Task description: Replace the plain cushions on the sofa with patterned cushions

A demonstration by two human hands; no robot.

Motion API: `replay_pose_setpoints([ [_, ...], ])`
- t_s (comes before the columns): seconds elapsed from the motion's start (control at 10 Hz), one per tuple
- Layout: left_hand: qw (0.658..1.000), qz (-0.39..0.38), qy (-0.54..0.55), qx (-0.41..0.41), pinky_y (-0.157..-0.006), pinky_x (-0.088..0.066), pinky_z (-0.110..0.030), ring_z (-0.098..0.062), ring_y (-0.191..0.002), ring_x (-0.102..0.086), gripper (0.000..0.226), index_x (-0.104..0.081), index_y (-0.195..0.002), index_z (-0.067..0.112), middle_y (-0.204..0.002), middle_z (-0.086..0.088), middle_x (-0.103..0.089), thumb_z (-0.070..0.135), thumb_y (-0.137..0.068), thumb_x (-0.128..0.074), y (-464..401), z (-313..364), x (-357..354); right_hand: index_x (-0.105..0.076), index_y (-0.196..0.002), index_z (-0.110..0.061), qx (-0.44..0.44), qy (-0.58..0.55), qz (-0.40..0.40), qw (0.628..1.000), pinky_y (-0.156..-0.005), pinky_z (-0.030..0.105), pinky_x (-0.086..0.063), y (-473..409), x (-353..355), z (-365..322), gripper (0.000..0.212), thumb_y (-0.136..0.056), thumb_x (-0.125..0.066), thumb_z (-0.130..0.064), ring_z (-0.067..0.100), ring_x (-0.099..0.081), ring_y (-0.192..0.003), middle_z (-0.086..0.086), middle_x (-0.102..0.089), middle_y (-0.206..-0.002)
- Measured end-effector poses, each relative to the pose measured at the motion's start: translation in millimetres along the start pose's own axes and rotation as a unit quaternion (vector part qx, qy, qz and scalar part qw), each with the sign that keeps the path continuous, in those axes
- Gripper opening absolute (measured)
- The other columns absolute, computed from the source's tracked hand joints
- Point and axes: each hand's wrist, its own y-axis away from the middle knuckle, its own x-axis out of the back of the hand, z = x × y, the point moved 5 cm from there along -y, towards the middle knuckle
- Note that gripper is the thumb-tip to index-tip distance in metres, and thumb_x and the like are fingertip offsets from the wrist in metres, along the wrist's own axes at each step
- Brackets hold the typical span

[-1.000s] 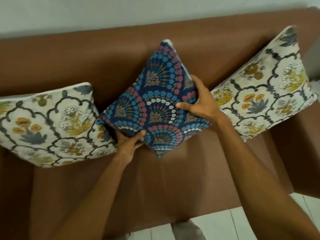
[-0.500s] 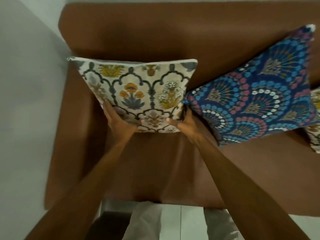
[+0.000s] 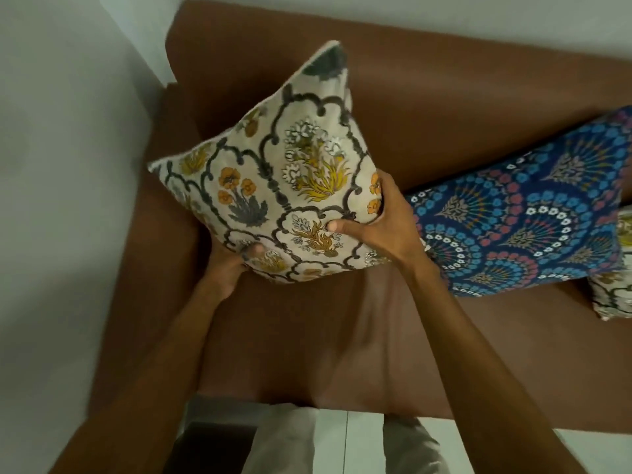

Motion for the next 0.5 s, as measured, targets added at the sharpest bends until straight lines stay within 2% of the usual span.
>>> replay_pose_setpoints([
  [0.1, 0.998, 0.014, 0.059, 0.026, -0.088, -0.065, -0.046, -0.019, -0.128, -0.066, 0.108, -0.044, -0.148, 0.044, -0.14, 0.013, -0.068, 0.042, -0.055, -0.098, -1.2, -23.9, -16.5, -0.051, -0.147, -0.037, 0.002, 0.102, -0.046, 0.994, -0.115, 0.053, -0.052, -25.1, 4.3, -19.8, 0.117, -0.047, -0.09, -0.082, 0.016, -0.065, -0.134, -0.012, -0.067, -0.143],
  [0.2, 0.994, 0.046, 0.086, 0.043, -0.097, -0.061, -0.052, -0.025, -0.136, -0.059, 0.11, -0.031, -0.159, 0.038, -0.153, 0.005, -0.056, 0.034, -0.068, -0.093, -14.3, -39.7, -19.7, -0.05, -0.149, -0.031, -0.026, 0.136, -0.065, 0.988, -0.117, 0.052, -0.051, -40.6, 1.2, -18.1, 0.122, -0.045, -0.089, -0.082, 0.017, -0.064, -0.134, -0.01, -0.067, -0.144],
  [0.3, 0.995, 0.054, 0.068, 0.043, -0.078, -0.065, -0.032, -0.023, -0.134, -0.059, 0.099, -0.04, -0.152, 0.04, -0.134, 0.02, -0.067, 0.033, -0.068, -0.092, -20.4, -33.9, -22.1, -0.048, -0.151, -0.029, -0.037, 0.134, -0.049, 0.989, -0.116, 0.051, -0.052, -39.1, 5.4, -16.0, 0.126, -0.044, -0.089, -0.082, 0.017, -0.066, -0.132, -0.009, -0.068, -0.144],
  [0.4, 0.989, 0.14, 0.037, 0.014, -0.11, -0.051, -0.04, -0.02, -0.15, -0.038, 0.127, -0.014, -0.163, 0.038, -0.162, 0.009, -0.042, 0.03, -0.066, -0.096, -13.2, -29.4, -11.4, -0.043, -0.156, -0.029, -0.032, 0.14, -0.042, 0.989, -0.12, 0.057, -0.046, -33.2, 1.3, -14.5, 0.132, -0.044, -0.086, -0.086, 0.021, -0.061, -0.14, -0.004, -0.063, -0.151],
  [0.5, 0.946, 0.291, -0.08, -0.117, -0.124, -0.023, -0.036, -0.011, -0.154, -0.014, 0.131, -0.003, -0.167, 0.024, -0.175, -0.008, -0.006, 0.057, -0.072, -0.086, 21.9, -1.9, -19.5, -0.024, -0.167, -0.03, -0.011, 0.207, -0.005, 0.978, -0.131, 0.069, -0.017, -18.6, 2.2, -16.2, 0.127, -0.065, -0.068, -0.092, 0.031, -0.028, -0.163, 0.004, -0.038, -0.173],
])
